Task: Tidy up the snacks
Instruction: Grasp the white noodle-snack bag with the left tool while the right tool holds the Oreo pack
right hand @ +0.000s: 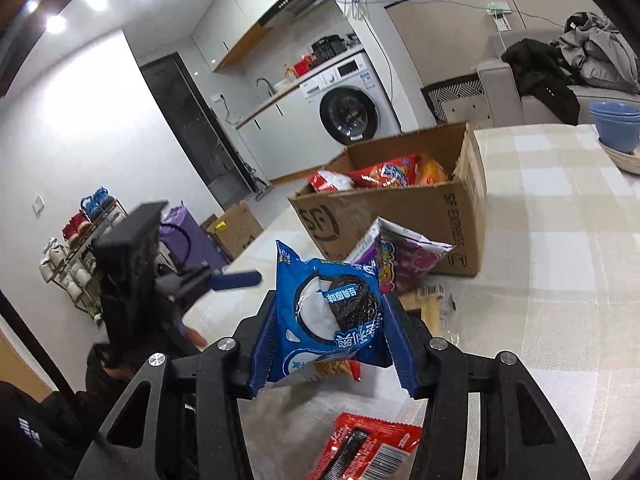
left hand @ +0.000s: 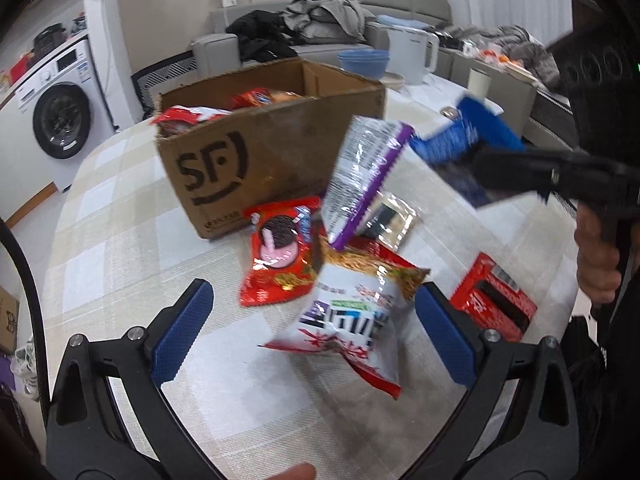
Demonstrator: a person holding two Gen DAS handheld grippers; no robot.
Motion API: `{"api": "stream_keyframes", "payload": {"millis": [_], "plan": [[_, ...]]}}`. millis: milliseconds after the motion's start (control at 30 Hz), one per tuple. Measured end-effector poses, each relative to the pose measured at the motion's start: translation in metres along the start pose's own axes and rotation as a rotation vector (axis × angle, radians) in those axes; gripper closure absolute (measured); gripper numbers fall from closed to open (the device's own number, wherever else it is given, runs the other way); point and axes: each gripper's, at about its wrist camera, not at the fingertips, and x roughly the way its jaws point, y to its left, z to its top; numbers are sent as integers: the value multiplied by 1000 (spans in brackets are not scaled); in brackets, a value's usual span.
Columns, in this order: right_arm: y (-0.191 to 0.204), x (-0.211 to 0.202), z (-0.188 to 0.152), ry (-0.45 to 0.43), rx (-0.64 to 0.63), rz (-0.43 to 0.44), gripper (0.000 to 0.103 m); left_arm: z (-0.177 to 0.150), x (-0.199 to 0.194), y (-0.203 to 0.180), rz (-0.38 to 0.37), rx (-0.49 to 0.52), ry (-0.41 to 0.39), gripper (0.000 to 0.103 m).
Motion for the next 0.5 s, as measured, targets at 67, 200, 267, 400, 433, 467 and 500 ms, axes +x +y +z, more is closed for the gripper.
{"api": "stream_keyframes", "payload": {"millis": [67,200,267,400,433,467,500], "plan": [[1,-5,1,-16,-5,-2,52,-3,3,-7,-17,28,18,5],[0,-4,2,-24,-2,-6,52,-10,11,-17,-33,58,45,15],[2,-2,2,-22,-3,-7,52,-13,15,-20,-44,64,63,20],[3,-1,3,-18,-6,-7,52,-19,23,-25,-56,82,88,27],[3,0,3,-16,-7,-7,52,-21,23,-27,-51,89,87,29],[2,-1,3,-15,-7,-7,52,-21,24,-27,-47,94,85,35],[2,-1,2,-14,-7,-7,52,-23,25,-27,-38,96,83,39]]}}
